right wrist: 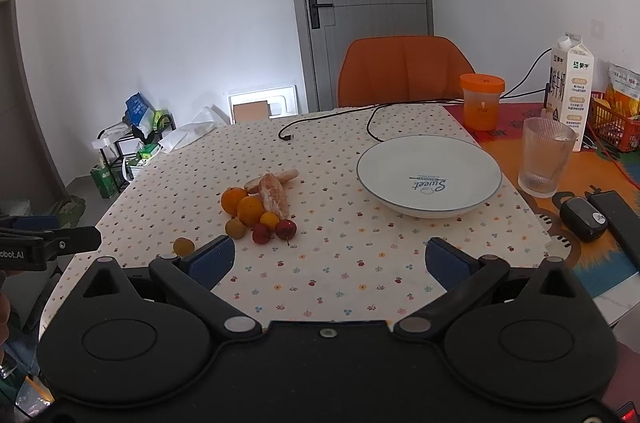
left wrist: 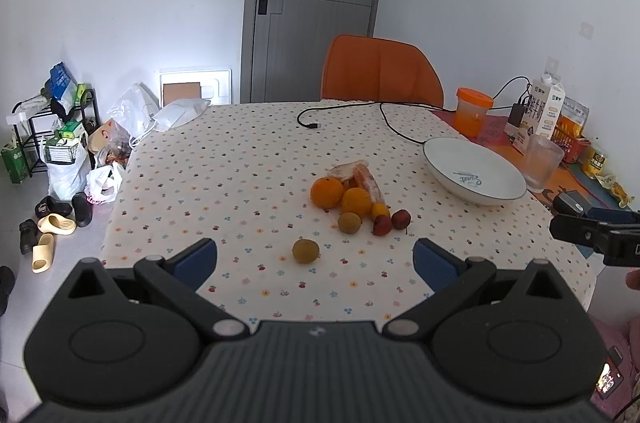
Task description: Organize fruits
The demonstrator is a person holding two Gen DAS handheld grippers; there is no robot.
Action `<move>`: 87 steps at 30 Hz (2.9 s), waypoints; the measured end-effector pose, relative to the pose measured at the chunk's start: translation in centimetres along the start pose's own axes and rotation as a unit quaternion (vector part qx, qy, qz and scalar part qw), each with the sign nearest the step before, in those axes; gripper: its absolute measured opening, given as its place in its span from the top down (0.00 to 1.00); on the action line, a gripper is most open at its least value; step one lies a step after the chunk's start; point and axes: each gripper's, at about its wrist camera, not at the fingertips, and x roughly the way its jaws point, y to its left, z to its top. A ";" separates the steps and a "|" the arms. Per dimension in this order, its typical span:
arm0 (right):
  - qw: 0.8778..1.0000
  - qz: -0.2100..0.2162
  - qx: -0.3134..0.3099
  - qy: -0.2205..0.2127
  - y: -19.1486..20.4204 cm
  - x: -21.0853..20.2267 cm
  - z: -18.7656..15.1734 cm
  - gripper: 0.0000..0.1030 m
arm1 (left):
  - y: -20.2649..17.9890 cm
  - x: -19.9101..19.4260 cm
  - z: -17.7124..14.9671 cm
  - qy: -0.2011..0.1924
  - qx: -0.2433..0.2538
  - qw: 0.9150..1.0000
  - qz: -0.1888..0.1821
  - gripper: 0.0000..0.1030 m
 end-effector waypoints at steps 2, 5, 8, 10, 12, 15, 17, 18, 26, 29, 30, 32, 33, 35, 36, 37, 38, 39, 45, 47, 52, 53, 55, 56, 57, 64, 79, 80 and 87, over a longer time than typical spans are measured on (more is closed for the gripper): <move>1.000 -0.001 0.002 0.001 -0.1 0.0 0.0 0.00 | 0.0 0.0 0.0 0.000 0.001 1.000 0.000 0.00; 1.000 -0.001 0.003 0.002 -0.1 0.2 -0.2 0.00 | 0.0 0.3 -0.1 0.002 0.002 1.000 -0.002 0.00; 1.000 -0.001 0.004 0.003 -0.2 0.6 -0.3 0.00 | 0.2 0.6 -0.1 0.001 0.002 1.000 -0.002 0.00; 1.000 0.000 0.000 0.003 -0.2 0.9 -0.3 0.00 | 0.4 0.9 0.1 -0.007 -0.002 1.000 0.002 0.00; 1.000 -0.002 -0.003 -0.001 -0.3 1.2 -0.2 0.00 | 0.5 1.2 0.2 -0.015 0.001 1.000 0.006 0.00; 1.000 0.005 -0.003 -0.006 -0.5 1.8 0.0 0.00 | 0.7 2.1 0.5 -0.019 0.000 1.000 0.009 0.00; 1.000 0.012 -0.005 -0.007 -0.5 2.3 0.2 0.00 | 0.9 2.6 0.7 -0.020 0.000 1.000 0.008 0.00; 1.000 0.013 -0.006 -0.007 -0.5 2.6 0.2 0.00 | 0.8 3.0 0.8 -0.020 0.002 1.000 0.009 0.00; 0.999 0.041 0.009 0.001 -1.4 5.2 -0.3 0.00 | 0.8 5.4 0.2 -0.017 0.003 1.000 0.000 0.02; 0.999 0.052 0.010 -0.004 -1.5 5.9 -0.5 0.00 | 0.7 6.1 -0.1 -0.018 0.006 1.000 -0.002 0.02; 0.998 0.055 0.012 -0.005 -1.6 6.1 -0.6 0.00 | 0.7 6.3 -0.2 -0.018 0.004 1.000 -0.004 0.03; 0.998 0.059 0.017 -0.006 -1.7 6.7 -0.7 0.00 | 0.9 6.8 -0.3 -0.018 -0.001 1.000 -0.007 0.07; 0.998 0.061 0.018 -0.007 -1.7 7.0 -0.7 0.00 | 1.0 7.2 -0.4 -0.015 -0.002 1.000 -0.007 0.10; 0.998 0.064 0.017 -0.009 -1.7 7.5 -0.7 0.00 | 1.2 8.0 -0.6 -0.007 -0.005 1.000 -0.005 0.16; 0.998 0.067 0.017 -0.010 -1.7 7.7 -0.7 0.00 | 1.3 8.3 -0.7 -0.003 -0.007 1.000 -0.004 0.20; 0.997 0.069 0.017 -0.010 -1.7 8.0 -0.7 0.00 | 1.4 8.7 -0.7 0.000 -0.010 1.000 -0.003 0.26; 0.997 0.072 0.018 -0.010 -1.7 8.3 -0.8 0.01 | 1.5 9.1 -0.8 0.005 -0.012 1.000 -0.003 0.29; 0.997 0.075 0.020 -0.008 -1.7 8.6 -0.9 0.01 | 1.5 9.4 -0.9 0.009 -0.014 1.000 -0.004 0.33; 0.996 0.089 0.026 0.002 -1.9 10.4 -1.0 0.19 | 1.5 11.5 -1.6 0.029 -0.011 1.000 -0.007 0.46; 0.995 0.094 0.030 0.007 -2.1 11.0 -1.1 0.26 | 1.4 12.3 -1.8 0.037 -0.011 0.999 -0.007 0.51; 0.993 0.109 0.033 0.019 -2.1 12.5 -1.1 0.32 | 1.4 13.7 -2.0 0.048 -0.012 0.999 -0.005 0.60; 0.993 0.111 0.032 0.021 -2.0 12.8 -1.1 0.35 | 1.5 14.0 -2.1 0.051 -0.013 0.999 -0.007 0.63; 0.992 0.115 0.033 0.027 -1.8 13.6 -1.0 0.39 | 1.8 14.5 -2.2 0.060 -0.018 0.998 -0.010 0.74; 0.992 0.117 0.034 0.030 -1.7 14.0 -1.0 0.41 | 1.9 14.5 -2.3 0.053 -0.018 0.998 -0.010 0.75; 0.992 0.119 0.034 0.032 -1.5 14.4 -0.9 0.41 | 2.0 14.6 -2.2 0.054 -0.016 0.998 -0.010 0.75; 0.990 0.132 0.041 0.039 -0.9 16.2 -0.6 0.47 | 2.6 14.9 -1.3 0.052 -0.023 0.998 -0.007 0.75; 0.986 0.147 0.046 0.059 -0.6 19.0 -0.6 0.72 | 3.6 15.6 -0.8 0.057 -0.026 0.998 0.004 0.75; 0.986 0.150 0.048 0.062 -0.6 19.2 -0.8 0.74 | 3.6 15.6 -0.8 0.057 -0.026 0.998 0.005 0.75; 0.984 0.162 0.054 0.052 -1.0 18.7 -0.9 0.78 | 2.8 15.4 -0.2 0.050 -0.018 0.999 0.005 0.75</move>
